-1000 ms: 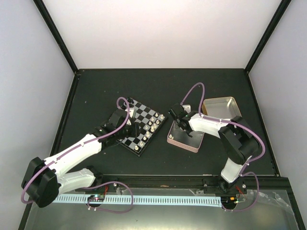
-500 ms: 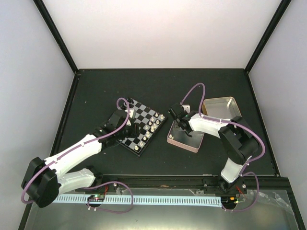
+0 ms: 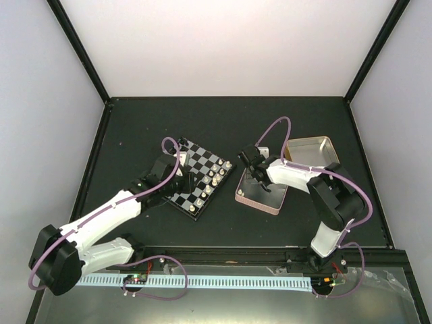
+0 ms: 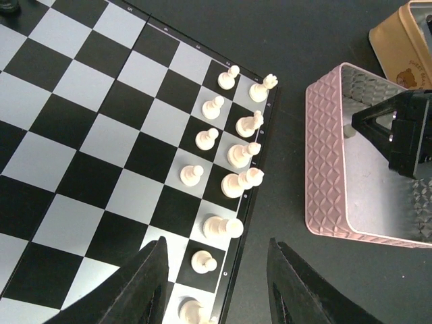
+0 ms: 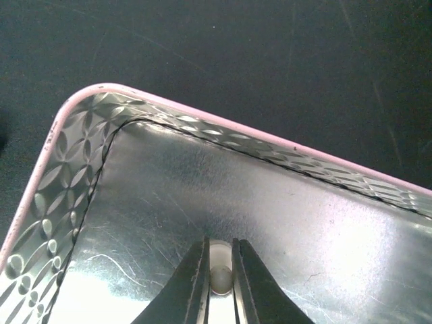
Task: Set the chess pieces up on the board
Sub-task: Pick up the chess piece from the storage box.
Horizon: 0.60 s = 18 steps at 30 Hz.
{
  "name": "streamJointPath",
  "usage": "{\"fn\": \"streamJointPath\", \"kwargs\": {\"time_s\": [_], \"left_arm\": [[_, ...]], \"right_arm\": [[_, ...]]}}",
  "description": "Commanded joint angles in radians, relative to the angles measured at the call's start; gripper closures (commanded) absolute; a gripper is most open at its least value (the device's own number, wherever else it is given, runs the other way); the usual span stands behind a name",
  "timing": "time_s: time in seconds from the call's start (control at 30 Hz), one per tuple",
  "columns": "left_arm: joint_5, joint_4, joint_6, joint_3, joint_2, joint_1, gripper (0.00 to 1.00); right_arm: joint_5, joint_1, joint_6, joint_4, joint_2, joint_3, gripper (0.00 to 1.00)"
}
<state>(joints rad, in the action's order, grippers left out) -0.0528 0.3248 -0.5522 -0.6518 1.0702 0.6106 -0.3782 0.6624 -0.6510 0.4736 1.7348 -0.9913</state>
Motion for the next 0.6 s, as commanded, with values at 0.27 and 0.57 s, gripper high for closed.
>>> {"fn": "streamJointPath", "kwargs": {"time_s": [0.27, 0.57], "left_arm": [[-0.007, 0.001, -0.008, -0.003, -0.041, -0.011, 0.58], [0.085, 0.055, -0.033, -0.022, -0.101, -0.025, 0.56]], "right_arm": [[0.026, -0.006, -0.019, -0.017, 0.014, -0.023, 0.94], [0.035, 0.027, 0.003, 0.026, -0.118, -0.089, 0.99]]}}
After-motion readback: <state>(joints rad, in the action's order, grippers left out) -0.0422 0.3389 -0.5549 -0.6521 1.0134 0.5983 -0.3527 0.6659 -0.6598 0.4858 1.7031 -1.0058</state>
